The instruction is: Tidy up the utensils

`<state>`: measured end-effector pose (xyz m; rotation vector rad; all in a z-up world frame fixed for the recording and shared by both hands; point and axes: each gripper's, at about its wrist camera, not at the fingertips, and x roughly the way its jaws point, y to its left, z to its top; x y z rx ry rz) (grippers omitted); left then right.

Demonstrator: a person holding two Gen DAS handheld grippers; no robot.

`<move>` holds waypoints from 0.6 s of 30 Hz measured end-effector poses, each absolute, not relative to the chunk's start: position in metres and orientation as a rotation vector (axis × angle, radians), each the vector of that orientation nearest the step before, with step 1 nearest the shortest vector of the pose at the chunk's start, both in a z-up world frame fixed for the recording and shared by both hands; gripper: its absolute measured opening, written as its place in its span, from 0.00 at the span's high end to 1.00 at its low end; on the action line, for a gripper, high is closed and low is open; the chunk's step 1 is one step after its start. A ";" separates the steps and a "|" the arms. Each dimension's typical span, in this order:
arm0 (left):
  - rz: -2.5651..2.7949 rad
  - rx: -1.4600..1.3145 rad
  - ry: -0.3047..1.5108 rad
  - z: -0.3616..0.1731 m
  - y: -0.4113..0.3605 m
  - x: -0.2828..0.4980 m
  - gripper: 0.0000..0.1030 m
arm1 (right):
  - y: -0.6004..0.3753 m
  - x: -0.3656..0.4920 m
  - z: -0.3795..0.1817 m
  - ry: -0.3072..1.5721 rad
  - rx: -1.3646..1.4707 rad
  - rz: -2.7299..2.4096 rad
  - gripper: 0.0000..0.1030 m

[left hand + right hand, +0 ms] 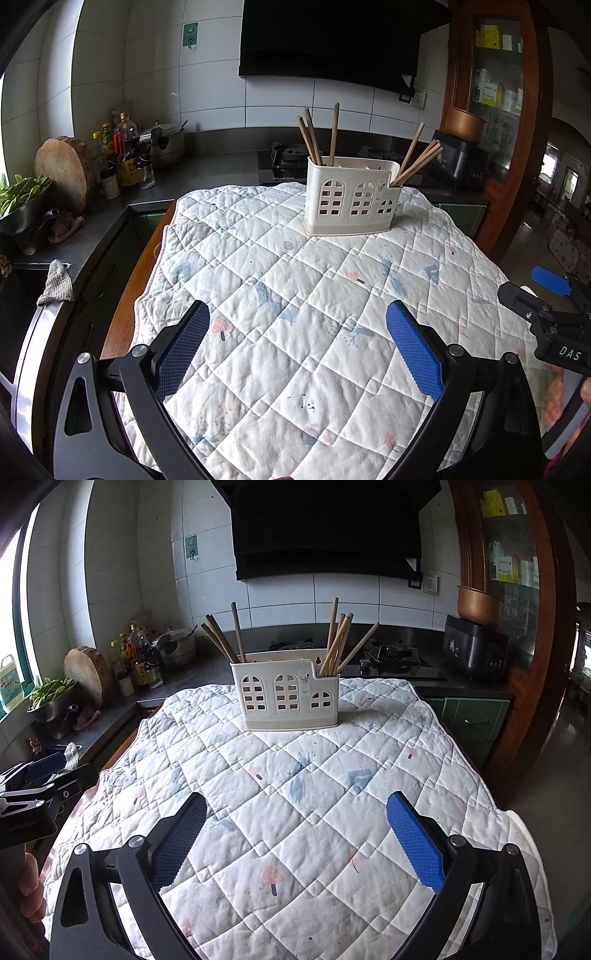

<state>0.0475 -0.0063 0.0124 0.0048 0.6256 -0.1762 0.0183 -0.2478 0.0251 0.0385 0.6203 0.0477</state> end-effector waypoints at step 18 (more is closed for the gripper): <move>-0.170 -0.011 0.643 0.006 -0.003 0.046 0.07 | -0.245 0.014 0.028 0.614 0.008 0.033 0.08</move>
